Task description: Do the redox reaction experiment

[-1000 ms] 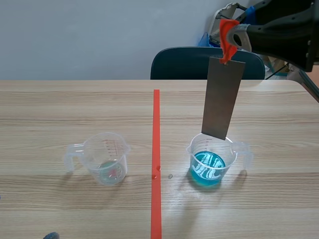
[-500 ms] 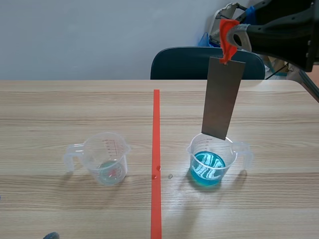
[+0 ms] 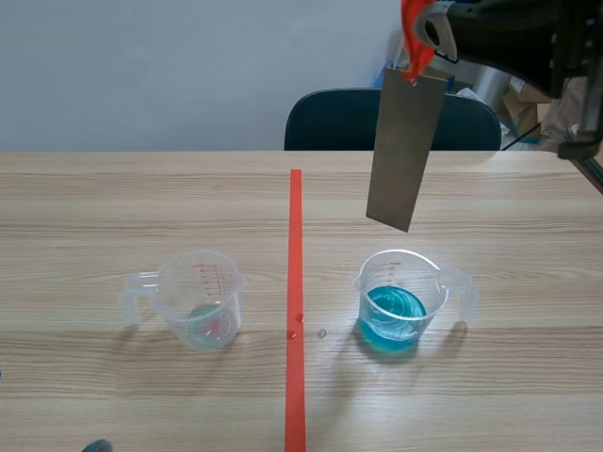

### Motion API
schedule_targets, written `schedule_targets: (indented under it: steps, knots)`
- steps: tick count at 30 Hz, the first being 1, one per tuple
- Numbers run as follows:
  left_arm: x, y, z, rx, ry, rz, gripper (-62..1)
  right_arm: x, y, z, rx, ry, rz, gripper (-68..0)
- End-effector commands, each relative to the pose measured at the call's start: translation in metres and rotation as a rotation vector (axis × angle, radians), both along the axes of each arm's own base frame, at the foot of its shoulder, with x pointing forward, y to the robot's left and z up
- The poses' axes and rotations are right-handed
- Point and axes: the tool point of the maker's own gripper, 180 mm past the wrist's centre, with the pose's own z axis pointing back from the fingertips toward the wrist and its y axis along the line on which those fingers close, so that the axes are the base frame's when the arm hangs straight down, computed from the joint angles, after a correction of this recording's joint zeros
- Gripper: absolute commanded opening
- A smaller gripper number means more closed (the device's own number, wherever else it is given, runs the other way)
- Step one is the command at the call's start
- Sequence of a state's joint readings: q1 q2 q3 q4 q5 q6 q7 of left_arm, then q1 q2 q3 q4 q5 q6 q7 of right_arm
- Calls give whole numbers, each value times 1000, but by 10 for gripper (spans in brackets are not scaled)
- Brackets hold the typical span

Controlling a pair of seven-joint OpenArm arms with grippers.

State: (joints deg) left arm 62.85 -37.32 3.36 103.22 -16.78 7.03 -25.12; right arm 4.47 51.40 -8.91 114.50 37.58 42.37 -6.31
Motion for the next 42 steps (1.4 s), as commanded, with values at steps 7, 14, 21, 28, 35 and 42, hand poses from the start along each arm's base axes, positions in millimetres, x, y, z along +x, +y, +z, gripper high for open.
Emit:
schedule_targets:
  steps: [7, 14, 21, 28, 35, 42]
  knots:
    - [2, -5, 6, -23, -20, -2, 14, -2, 39, 11, 24, -28, 82, -667]
    - [2, -5, 6, -23, -20, -2, 14, -5, 80, 12, 38, -14, 154, -667]
    - [2, -5, 6, -23, -20, -2, 14, -7, 118, 12, 61, 17, 229, -667]
    - [2, -5, 6, -23, -20, -2, 14, -12, 152, 9, 66, 51, 298, -667]
    - [2, -5, 6, -23, -20, -2, 14, -19, 177, 5, 55, 80, 346, -667]
    - [2, -5, 6, -23, -20, -2, 14, -21, 189, 6, 59, 93, 361, -667]
